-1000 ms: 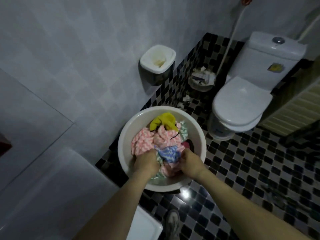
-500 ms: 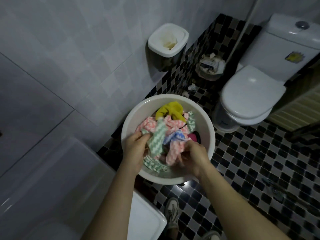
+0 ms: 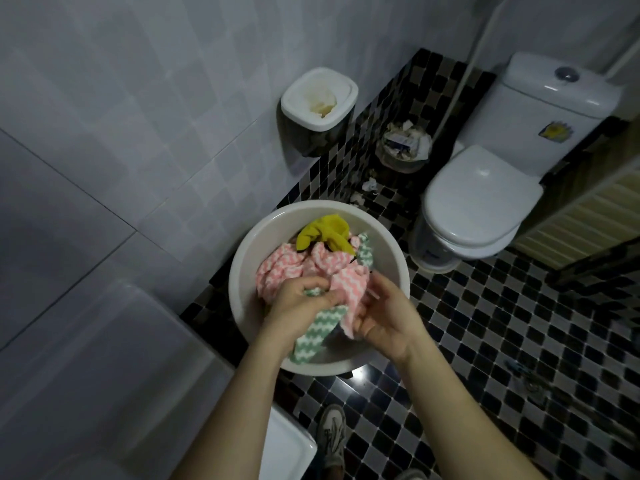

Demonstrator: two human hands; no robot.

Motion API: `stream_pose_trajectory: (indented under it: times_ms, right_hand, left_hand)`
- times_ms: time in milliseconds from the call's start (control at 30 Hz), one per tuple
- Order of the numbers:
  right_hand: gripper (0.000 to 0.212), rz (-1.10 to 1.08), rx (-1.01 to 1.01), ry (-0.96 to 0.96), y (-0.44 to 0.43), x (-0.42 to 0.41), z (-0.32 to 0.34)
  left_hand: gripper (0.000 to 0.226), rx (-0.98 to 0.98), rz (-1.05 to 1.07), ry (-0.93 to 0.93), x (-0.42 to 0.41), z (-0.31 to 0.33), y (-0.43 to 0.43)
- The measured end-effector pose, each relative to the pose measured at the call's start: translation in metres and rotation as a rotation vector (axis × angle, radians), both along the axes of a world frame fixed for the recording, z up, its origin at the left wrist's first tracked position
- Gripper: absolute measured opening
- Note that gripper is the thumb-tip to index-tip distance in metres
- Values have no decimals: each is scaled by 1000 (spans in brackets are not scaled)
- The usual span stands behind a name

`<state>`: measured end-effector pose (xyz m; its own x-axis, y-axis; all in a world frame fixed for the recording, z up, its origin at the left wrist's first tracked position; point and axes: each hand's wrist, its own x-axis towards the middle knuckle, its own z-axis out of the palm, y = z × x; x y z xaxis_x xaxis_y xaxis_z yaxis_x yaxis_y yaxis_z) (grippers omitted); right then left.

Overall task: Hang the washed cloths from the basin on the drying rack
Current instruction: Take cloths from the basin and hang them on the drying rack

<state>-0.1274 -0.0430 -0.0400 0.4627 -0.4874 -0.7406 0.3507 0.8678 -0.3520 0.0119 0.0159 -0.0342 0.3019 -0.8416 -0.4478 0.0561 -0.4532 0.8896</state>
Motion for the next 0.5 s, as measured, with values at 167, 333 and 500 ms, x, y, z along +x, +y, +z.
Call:
stream_pose_trajectory:
  times_ms: [167,333,500]
  right_hand:
    - [89,542,-806,381,7,-16,13]
    - [49,765,-1193,514,-2,-9,20]
    - [7,635,-1108,872,-8,-18,9]
  left_hand:
    - [7,-86,-113,-43,6,9,-2]
    - [21,-69,-306,-151,13,11,-4]
    - [6,141,-185,-492,30,-21,-6]
